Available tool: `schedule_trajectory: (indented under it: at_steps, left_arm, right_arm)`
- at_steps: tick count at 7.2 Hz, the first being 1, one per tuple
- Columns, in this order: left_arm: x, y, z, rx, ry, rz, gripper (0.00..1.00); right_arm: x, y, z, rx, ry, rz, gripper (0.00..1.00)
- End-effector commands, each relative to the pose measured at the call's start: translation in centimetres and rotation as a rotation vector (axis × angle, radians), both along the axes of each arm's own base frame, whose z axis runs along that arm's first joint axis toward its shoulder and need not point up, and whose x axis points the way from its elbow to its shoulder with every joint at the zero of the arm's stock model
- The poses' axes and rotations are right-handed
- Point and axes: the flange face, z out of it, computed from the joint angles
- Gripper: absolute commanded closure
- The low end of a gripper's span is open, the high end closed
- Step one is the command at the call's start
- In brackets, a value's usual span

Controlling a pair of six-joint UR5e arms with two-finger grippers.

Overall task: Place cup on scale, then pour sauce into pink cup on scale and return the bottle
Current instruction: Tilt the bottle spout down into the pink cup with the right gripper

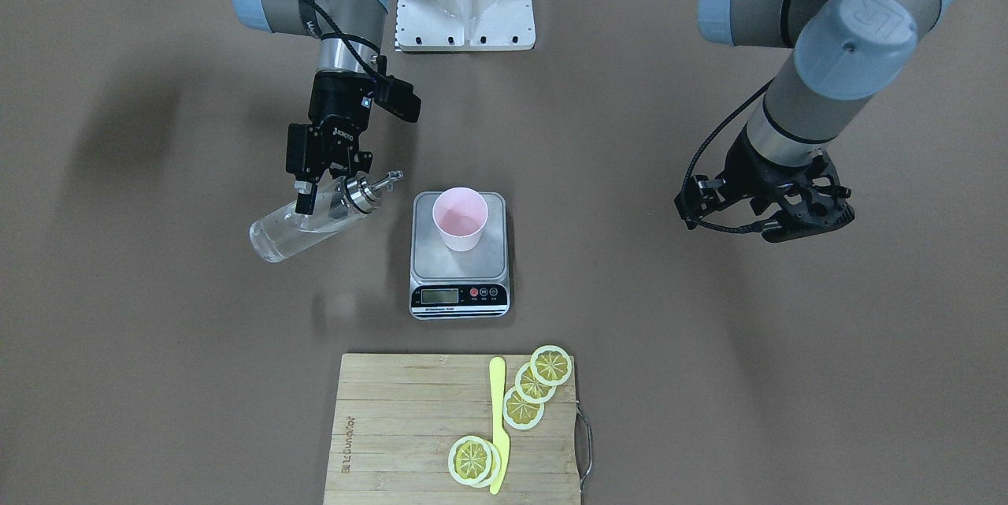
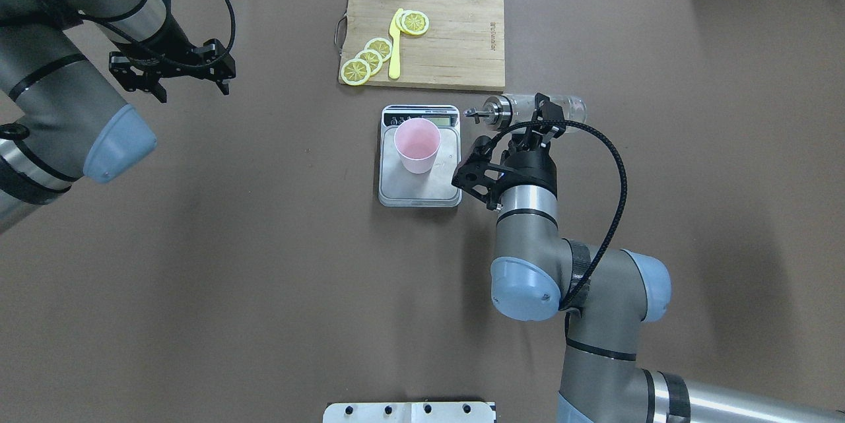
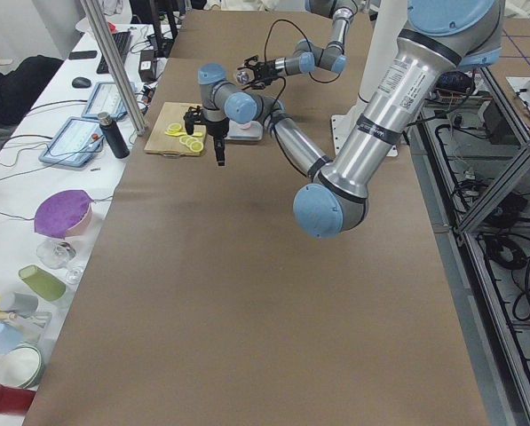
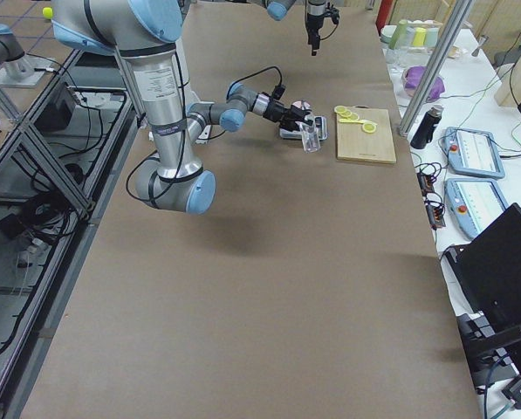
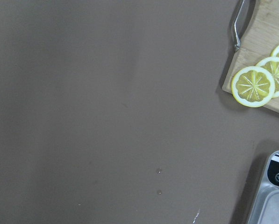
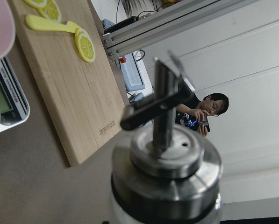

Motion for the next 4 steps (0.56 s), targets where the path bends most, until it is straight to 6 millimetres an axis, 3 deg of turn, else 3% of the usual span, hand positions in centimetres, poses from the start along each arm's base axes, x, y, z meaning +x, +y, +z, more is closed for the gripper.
schedule_trajectory:
  at_steps: [1,4]
  left_arm:
    - [-0.4,0.0,1.3,0.009,-0.011,0.023,0.02]
    - [-0.3,-0.1,2.7,-0.005,-0.025,0.029,0.02]
  right_arm:
    - [-0.3,-0.5,-1.0,0.057,0.216,0.001,1.00]
    - [-3.7,-1.7,-2.1,0.107,0.276,0.060,1.00]
